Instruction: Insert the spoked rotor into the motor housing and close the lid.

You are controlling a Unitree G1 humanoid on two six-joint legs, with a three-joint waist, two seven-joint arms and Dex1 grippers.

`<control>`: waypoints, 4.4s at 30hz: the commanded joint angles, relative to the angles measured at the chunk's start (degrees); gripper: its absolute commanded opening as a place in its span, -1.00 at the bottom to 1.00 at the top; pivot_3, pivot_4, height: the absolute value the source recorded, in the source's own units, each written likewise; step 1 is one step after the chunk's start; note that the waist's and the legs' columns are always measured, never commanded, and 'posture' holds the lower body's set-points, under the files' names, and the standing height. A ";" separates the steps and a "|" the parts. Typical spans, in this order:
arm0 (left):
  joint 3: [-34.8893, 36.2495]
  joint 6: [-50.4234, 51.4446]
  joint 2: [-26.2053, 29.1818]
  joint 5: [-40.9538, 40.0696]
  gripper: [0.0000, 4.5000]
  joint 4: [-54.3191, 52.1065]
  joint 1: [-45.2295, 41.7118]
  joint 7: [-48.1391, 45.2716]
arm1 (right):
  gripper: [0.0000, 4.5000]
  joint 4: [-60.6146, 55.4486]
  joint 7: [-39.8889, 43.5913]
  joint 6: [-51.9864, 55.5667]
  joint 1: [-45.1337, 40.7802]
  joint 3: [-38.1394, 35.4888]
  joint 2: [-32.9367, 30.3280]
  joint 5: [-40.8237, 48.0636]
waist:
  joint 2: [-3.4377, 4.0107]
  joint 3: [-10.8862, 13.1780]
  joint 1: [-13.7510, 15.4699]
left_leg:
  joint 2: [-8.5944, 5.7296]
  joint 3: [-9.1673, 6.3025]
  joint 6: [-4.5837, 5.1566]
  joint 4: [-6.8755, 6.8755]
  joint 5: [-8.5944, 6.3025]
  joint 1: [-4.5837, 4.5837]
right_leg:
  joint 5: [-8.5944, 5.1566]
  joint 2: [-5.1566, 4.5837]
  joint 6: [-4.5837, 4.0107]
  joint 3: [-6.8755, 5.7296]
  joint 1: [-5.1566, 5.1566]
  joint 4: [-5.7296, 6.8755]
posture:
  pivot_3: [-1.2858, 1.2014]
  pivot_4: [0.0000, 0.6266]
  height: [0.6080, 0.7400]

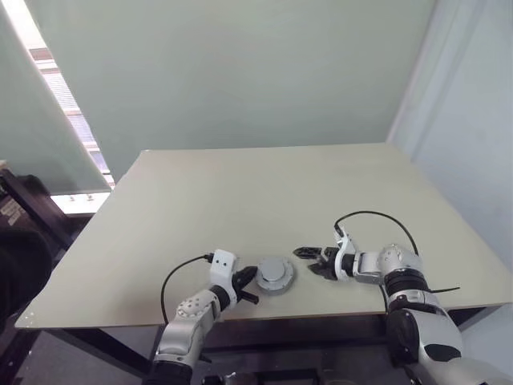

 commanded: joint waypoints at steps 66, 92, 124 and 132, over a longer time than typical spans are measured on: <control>22.53 16.21 2.46 -24.67 1.00 -13.28 5.75 0.64 | -0.46 -8.30 -3.89 6.69 6.08 -3.03 8.67 10.94 | -0.13 0.08 -1.37 | 0.28 0.04 0.03 -0.20 0.00 -0.02 | 0.02 0.30 -0.03 0.05 -0.20 0.08 | 0.03 -1.00 1.00; 23.41 19.43 -1.67 -33.16 1.00 -15.36 8.12 6.19 | -0.46 -8.62 -5.50 4.51 4.68 -7.30 10.74 14.46 | -0.35 0.24 -1.30 | 0.28 0.09 0.02 -0.19 0.00 -0.08 | 0.02 0.31 -0.03 0.12 -0.24 0.06 | 0.03 -1.00 1.00; 25.40 17.91 -8.53 -44.94 1.00 -20.24 12.15 13.36 | -0.46 -10.50 -7.37 5.42 4.07 -9.18 10.46 18.42 | -0.38 0.25 -1.29 | 0.28 0.12 0.03 -0.14 0.00 -0.09 | 0.02 0.33 -0.04 0.18 -0.22 0.04 | 0.03 -1.00 1.00; 26.37 18.55 -9.58 -49.20 1.00 -17.90 11.63 14.19 | -0.46 -11.58 -7.97 5.43 3.64 -9.20 10.18 18.72 | -0.39 0.26 -1.30 | 0.28 0.12 0.03 -0.13 0.00 -0.09 | 0.02 0.34 -0.04 0.18 -0.21 0.04 | 0.03 -1.00 1.00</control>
